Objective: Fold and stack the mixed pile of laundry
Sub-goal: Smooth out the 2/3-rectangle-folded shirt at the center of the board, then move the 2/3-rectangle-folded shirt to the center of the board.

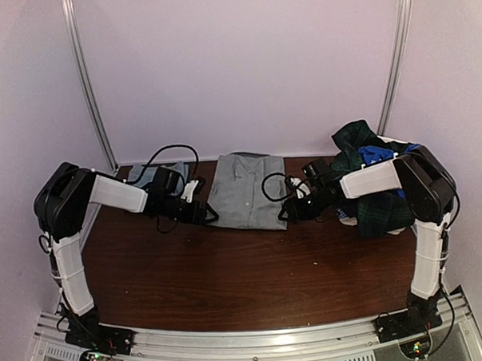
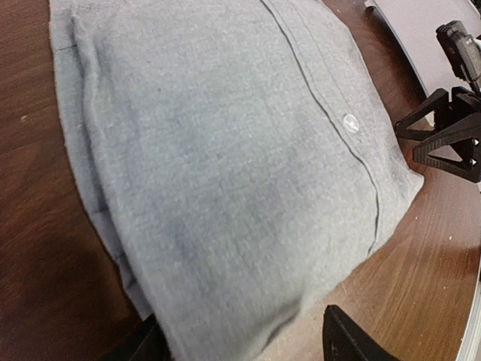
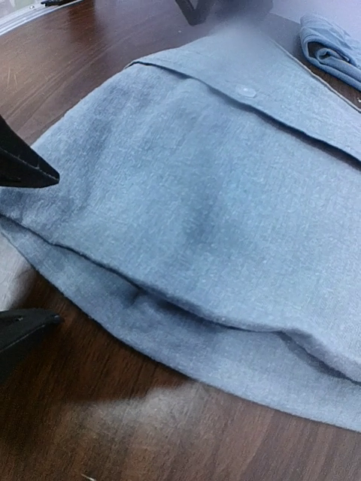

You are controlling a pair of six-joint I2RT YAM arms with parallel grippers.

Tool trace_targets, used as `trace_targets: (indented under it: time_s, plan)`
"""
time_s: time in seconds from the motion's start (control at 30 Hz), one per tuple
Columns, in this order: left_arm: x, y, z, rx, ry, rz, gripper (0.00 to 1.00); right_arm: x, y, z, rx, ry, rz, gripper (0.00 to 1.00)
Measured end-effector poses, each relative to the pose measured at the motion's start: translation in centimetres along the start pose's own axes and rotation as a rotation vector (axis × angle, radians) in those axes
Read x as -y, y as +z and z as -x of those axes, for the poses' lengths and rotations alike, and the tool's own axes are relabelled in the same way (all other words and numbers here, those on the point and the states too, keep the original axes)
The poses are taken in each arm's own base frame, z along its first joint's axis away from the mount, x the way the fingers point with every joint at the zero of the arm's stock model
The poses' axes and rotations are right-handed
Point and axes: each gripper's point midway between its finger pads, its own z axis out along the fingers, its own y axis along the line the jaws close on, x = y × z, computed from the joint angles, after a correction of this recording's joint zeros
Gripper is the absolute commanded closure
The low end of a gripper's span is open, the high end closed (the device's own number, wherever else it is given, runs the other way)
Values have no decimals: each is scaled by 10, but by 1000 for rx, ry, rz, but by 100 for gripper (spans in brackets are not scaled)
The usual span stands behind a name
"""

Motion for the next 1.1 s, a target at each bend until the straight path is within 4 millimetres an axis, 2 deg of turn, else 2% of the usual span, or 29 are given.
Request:
trace_targets:
  time_s: [0.1, 0.17, 0.3, 0.4, 0.5, 0.57, 0.63, 0.73, 0.77, 0.83, 0.9, 1.0, 1.1]
  plan:
    - [-2, 18, 0, -15, 5, -22, 56, -1, 4, 5, 3, 6, 17, 49]
    - [-1, 26, 6, -8, 18, -35, 70, -1, 7, 9, 6, 9, 29, 53]
    - [9, 34, 6, -18, 43, -48, 87, -4, 15, 19, 9, 7, 66, 58]
    - [25, 37, -9, -42, 48, -58, 96, -8, 19, 20, 5, -13, 98, 61]
    - [46, 28, -35, -74, 33, -65, 100, -11, 19, 15, -2, -29, 118, 62]
    - [57, 17, -58, -100, 14, -60, 97, -17, 16, 3, -15, -41, 140, 62]
    - [66, 5, -79, -127, -11, -53, 83, -28, 10, -16, -41, -53, 163, 62]
    - [72, -13, -106, -170, -43, -24, 53, -55, -3, -61, -106, -80, 203, 59]
    - [71, -20, -115, -187, -60, -6, 47, -61, -8, -74, -123, -82, 211, 58]
    - [71, -32, -120, -194, -71, 16, 40, -70, -17, -97, -160, -88, 228, 56]
    - [70, -46, -120, -192, -74, 44, 37, -69, -27, -107, -184, -81, 216, 55]
    - [71, -66, -104, -150, -70, 64, 36, -57, -35, -97, -172, -59, 173, 55]
    - [62, -83, -75, -82, -90, 88, 40, -50, -40, -63, -121, -51, 146, 56]
